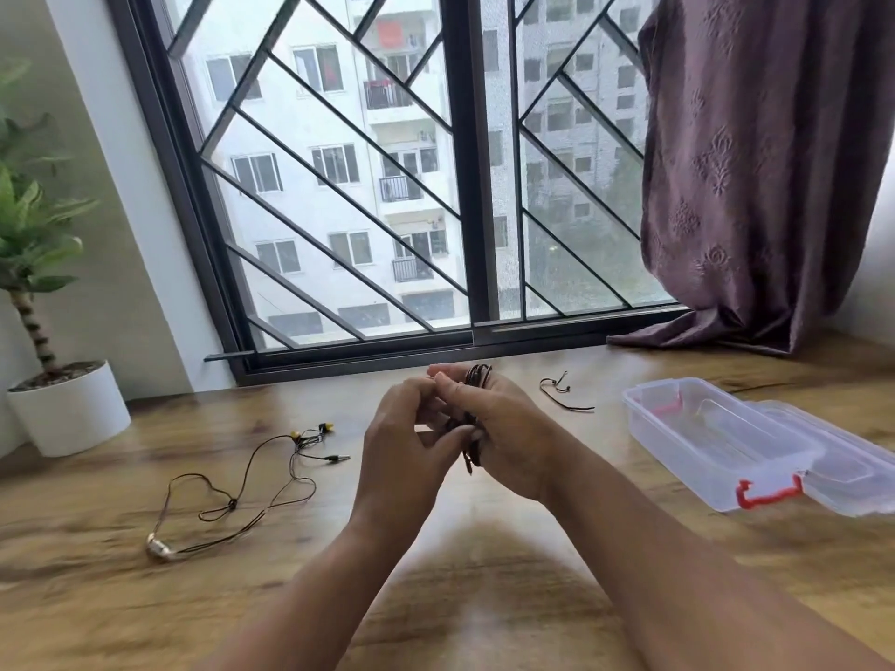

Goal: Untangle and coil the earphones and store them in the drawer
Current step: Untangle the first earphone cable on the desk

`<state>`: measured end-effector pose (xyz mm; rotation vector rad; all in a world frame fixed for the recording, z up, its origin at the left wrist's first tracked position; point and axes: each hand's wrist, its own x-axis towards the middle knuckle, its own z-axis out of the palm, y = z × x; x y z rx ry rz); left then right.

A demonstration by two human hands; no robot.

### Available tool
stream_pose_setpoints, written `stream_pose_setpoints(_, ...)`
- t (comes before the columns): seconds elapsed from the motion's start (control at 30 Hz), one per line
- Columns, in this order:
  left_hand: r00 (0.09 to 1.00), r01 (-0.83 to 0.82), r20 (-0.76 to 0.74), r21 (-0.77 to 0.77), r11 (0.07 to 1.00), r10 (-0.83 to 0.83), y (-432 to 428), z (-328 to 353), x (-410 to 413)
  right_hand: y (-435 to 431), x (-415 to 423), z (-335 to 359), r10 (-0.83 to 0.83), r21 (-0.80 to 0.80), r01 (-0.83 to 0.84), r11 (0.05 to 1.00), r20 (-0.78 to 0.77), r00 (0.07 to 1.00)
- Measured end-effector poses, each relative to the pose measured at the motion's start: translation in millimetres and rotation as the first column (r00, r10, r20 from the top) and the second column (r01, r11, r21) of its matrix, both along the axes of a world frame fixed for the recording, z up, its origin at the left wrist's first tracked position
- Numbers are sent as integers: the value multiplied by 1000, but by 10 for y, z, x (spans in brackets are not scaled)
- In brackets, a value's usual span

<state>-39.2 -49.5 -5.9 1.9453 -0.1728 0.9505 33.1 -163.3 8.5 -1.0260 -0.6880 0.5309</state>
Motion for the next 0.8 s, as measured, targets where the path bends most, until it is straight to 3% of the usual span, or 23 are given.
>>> stream_pose_setpoints(0.17,998,-57,39,12,998,57,5,13,-4,11,-22,-11,-65,-51,63,997,-25,998)
stream_pose_setpoints(0.37,991,-96,100,99,990,86,-37,29,-38,-4,-18,-25,41,-32,-40,999,47,998)
stream_pose_setpoints(0.47,963,-255,149,243,936,223,-27,26,-38,15,20,-56,28,0,-28,1000,-45,999)
stream_pose_setpoints(0.57,946,-320,144,267,909,291,7,19,-12,47,31,-73,-33,81,51,995,-204,978)
stream_pose_setpoints(0.7,968,-246,101,212,946,229,17,-14,25,49,78,-60,-58,249,169,954,-397,916)
stream_pose_setpoints(0.8,986,-143,-55,234,962,160,-23,-68,46,27,121,-47,-46,330,239,913,-499,866)
